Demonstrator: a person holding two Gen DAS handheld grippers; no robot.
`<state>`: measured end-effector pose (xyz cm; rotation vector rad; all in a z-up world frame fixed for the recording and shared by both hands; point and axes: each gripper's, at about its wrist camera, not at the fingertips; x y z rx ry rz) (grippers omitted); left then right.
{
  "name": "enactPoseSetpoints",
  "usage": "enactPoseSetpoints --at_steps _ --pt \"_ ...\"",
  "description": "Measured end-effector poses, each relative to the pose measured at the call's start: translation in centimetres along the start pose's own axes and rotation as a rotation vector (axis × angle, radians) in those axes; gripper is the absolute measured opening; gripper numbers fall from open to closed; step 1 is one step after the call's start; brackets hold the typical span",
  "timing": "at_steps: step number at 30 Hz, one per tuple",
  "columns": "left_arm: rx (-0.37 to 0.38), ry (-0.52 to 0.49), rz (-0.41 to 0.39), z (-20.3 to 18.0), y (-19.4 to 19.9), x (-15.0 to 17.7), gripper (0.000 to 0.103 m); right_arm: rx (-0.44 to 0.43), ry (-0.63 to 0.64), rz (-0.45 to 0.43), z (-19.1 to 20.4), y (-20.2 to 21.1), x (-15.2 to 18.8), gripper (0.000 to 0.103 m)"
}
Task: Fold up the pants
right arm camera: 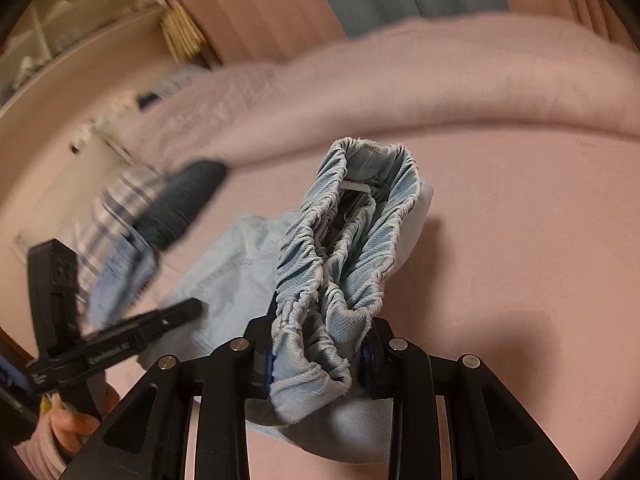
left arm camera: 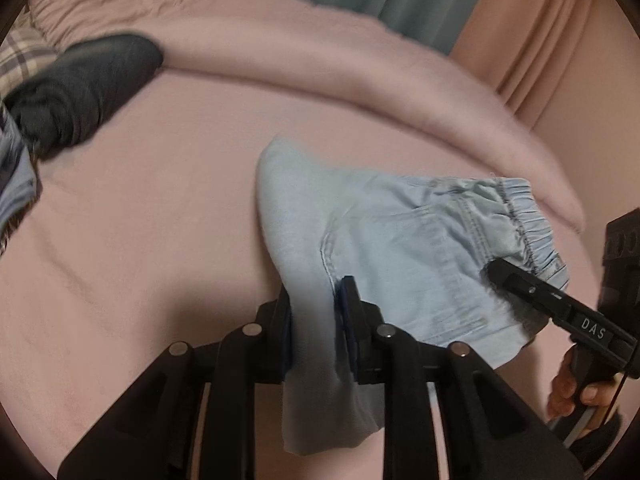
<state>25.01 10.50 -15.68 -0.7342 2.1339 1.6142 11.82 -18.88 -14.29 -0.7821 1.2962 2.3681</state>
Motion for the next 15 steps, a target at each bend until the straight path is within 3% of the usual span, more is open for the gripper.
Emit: enactPoseSetpoints --at_steps 2,3,4,7,11,13,15 --pt "-0.015 0.004 0.010 0.7 -0.4 0.7 0.043 0.065 -0.036 0.052 -1.2 -0.9 0.7 0.041" --pt "-0.041 0.010 0.004 1.1 -0.3 0.9 0.063 0.060 -0.071 0.066 -2.1 -0.9 1.0 0.049" --pt "-0.059 0.022 -0.005 1.7 -0.1 1.0 0.075 0.034 -0.120 0.077 -3.2 -0.6 1.4 0.053" --pt "-0.071 0.054 -0.028 3.1 1.1 1.1 0.074 0.002 -0.180 0.075 -5.0 1.5 2.0 0.060" --pt "-0.091 0.024 -0.107 2.8 4.3 0.9 0.073 0.078 -0.161 -0.021 -5.8 6.0 2.7 0.063" --pt "-0.085 -0.017 -0.132 1.9 4.9 0.7 0.073 0.149 -0.116 -0.100 -5.0 7.5 2.0 0.060" --pt "-0.052 -0.052 -0.156 0.9 5.3 0.2 0.073 0.134 -0.044 -0.150 -3.5 8.5 1.2 0.046"
Point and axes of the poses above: each gripper's, at about its wrist camera, not at the fingertips, and y roughly against the way its jaws point, z to its left, x to its underside, and after that the axes turned 2 degrees about z, right-handed
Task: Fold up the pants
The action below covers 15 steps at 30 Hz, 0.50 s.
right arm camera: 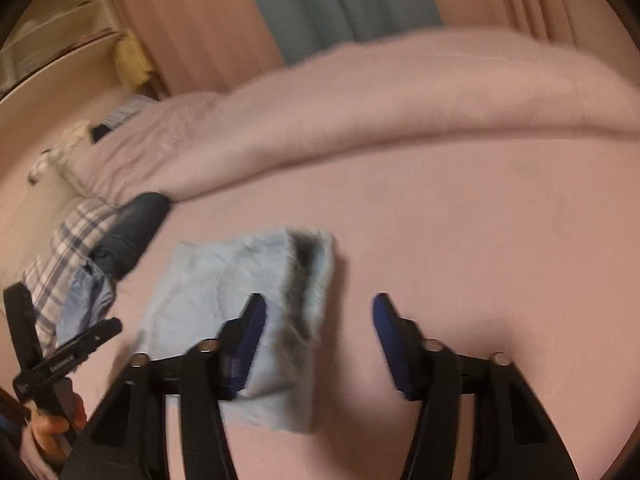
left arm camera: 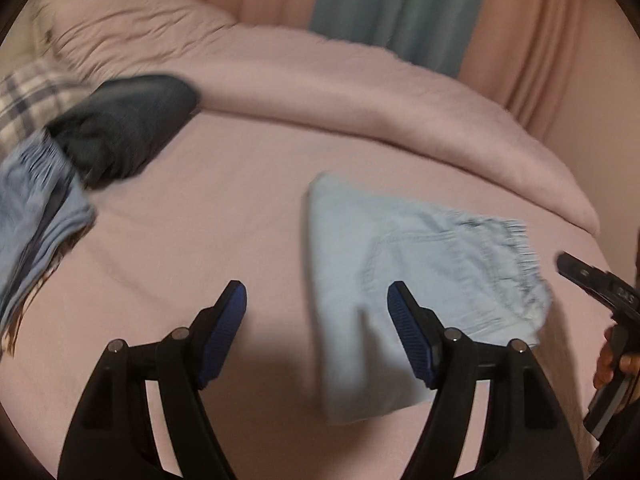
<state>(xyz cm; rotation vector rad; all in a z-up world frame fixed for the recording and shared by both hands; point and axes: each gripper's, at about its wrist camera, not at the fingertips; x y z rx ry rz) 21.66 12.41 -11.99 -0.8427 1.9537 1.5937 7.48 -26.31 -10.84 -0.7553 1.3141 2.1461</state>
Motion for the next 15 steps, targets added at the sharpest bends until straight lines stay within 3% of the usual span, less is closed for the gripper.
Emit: enactPoseSetpoints --at_steps 4,7,9,11,15 --pt "0.021 -0.045 -0.006 -1.9 -1.0 -0.6 0.074 -0.036 0.136 0.003 3.9 -1.1 -0.6 0.045" --pt "0.034 -0.071 0.028 -3.1 -2.9 -0.1 0.074 -0.021 0.200 0.048 5.6 -3.5 -0.2 0.033" --pt "0.027 -0.100 0.075 -3.7 -4.8 0.6 0.074 0.023 0.199 0.123 5.5 -6.0 0.6 0.019" --pt "-0.001 -0.126 0.139 -3.7 -7.0 1.5 0.073 0.043 0.191 0.174 5.0 -7.6 1.7 0.019" --pt "0.028 -0.111 0.129 -2.8 -7.3 1.5 0.075 0.051 0.232 0.167 5.4 -7.6 2.6 0.019"
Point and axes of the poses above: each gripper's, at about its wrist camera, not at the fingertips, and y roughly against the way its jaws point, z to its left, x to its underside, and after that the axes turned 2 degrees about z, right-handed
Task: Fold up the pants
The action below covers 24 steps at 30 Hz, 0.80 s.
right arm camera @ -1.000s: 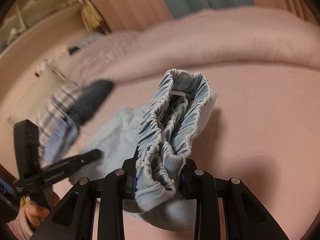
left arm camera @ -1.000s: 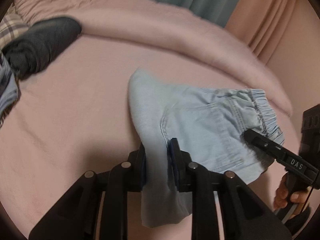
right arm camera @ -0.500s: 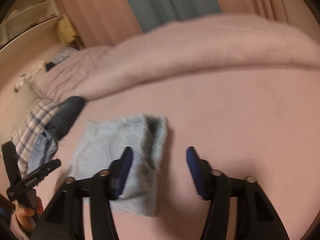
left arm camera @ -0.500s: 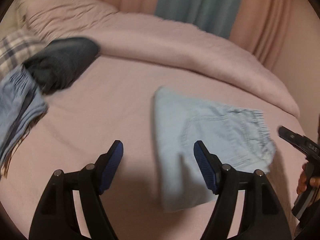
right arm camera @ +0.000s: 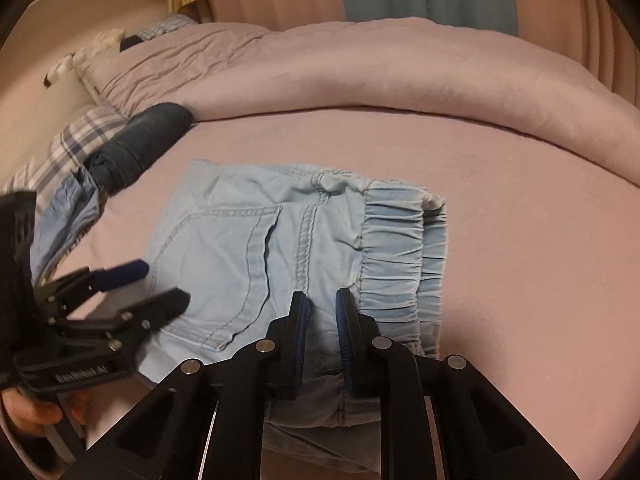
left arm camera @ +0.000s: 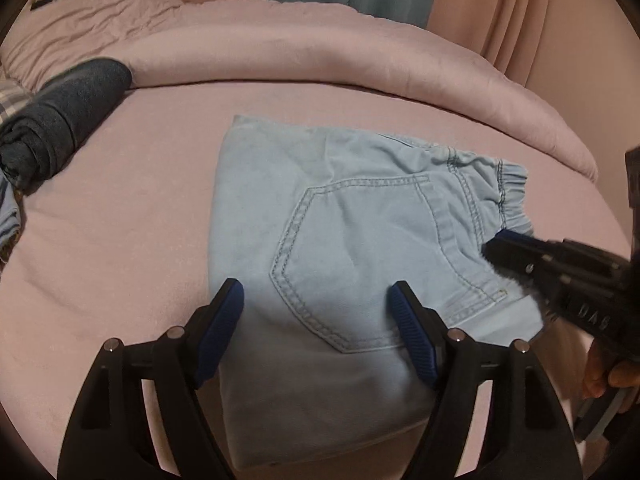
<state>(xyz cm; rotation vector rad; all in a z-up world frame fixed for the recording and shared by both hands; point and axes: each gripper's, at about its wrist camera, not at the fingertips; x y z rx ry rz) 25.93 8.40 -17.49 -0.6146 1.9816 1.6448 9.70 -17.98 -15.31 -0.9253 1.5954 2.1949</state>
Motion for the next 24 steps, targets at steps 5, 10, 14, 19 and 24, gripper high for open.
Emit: enactPoseSetpoints --at_steps 5,10,14,19,24 --pt "-0.055 -0.023 0.018 -0.7 0.2 -0.6 0.078 -0.020 -0.019 0.012 -0.3 0.3 -0.5 0.019" --pt "-0.095 -0.015 0.033 -1.7 2.6 -0.2 0.096 -0.085 -0.114 -0.003 0.1 2.4 -0.7 0.039" --pt "-0.149 -0.031 0.003 -2.8 6.4 0.2 0.102 -0.064 -0.100 -0.047 1.7 6.0 -0.1 0.060" --pt "-0.182 -0.029 -0.039 -4.0 11.6 0.5 0.102 -0.033 -0.036 -0.077 3.8 10.7 0.9 0.092" --pt "-0.182 -0.041 -0.062 -5.5 16.2 1.8 0.102 0.015 0.005 -0.080 5.2 14.1 1.6 0.102"
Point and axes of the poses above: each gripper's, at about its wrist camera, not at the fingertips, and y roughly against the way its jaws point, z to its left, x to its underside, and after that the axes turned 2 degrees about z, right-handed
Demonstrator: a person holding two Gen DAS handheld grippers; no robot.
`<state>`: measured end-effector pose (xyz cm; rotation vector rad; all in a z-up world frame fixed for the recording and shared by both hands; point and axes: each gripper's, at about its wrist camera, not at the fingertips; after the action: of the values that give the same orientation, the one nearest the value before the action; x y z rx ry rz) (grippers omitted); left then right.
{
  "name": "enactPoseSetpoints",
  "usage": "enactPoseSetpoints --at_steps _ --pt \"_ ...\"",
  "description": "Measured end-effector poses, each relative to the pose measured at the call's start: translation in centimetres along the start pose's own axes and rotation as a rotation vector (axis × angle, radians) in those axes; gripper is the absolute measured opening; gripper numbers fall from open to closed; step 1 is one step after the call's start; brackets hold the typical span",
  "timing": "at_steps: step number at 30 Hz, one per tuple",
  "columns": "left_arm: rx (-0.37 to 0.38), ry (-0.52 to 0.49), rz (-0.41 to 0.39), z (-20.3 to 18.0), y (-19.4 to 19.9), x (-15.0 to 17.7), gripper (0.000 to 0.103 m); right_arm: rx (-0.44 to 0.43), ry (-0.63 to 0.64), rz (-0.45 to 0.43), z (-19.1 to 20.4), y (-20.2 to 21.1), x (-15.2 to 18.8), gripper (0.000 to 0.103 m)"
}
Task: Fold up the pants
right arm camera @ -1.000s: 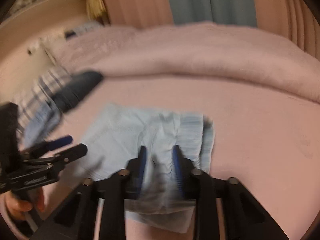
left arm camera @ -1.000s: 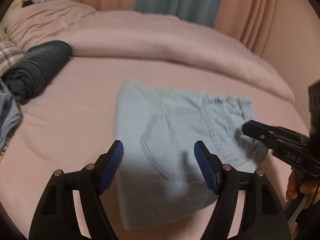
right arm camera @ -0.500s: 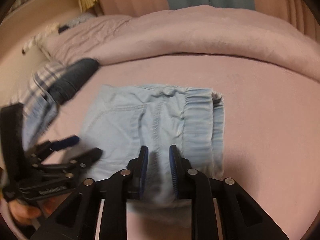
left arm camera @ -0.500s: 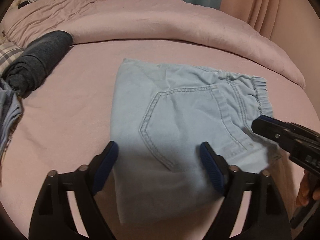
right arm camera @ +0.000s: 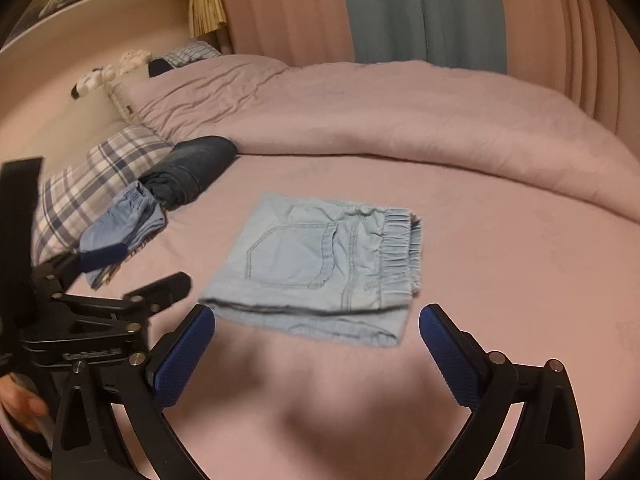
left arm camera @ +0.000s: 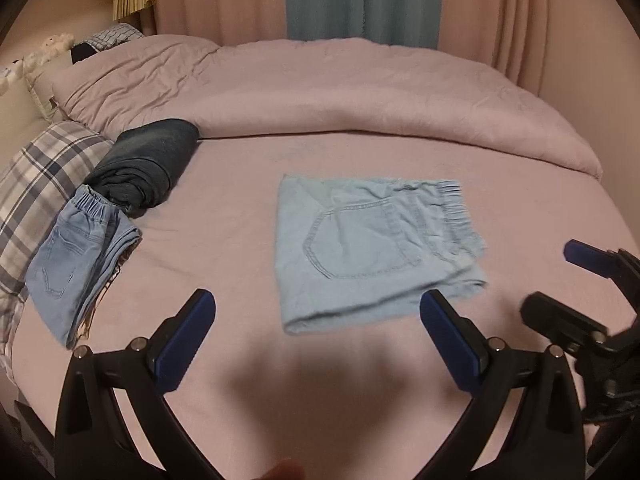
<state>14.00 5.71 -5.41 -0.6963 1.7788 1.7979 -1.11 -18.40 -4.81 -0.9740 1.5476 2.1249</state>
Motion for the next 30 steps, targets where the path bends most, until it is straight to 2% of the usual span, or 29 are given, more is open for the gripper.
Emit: enactPoseSetpoints --at_steps 3,8,12,20,30 --pt "0.010 0.013 0.005 -0.2 2.2 0.3 0.102 0.044 0.010 0.016 0.7 1.6 0.0 0.102" --pt "-0.025 0.038 0.021 -0.4 5.1 0.4 0.102 0.106 0.005 0.024 1.4 4.0 -0.5 0.102" --pt "-0.048 0.059 0.010 -0.4 6.8 0.7 0.102 0.118 0.009 0.007 2.1 5.8 -0.2 0.102" --pt "-0.081 0.080 0.015 -0.2 8.5 1.0 0.102 0.120 0.029 -0.008 3.4 7.2 -0.4 0.102" --pt "-0.083 0.101 0.027 0.5 8.8 1.0 0.102 0.127 0.046 -0.002 4.8 7.2 -0.2 0.102"
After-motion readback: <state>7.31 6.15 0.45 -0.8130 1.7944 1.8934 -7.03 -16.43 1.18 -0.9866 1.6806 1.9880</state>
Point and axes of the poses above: each gripper's, at about its wrist camera, not at the fingertips, and y roughly against the way its jaws point, z to its left, x to its underside, and after that the axes turned 2 degrees about z, right-handed
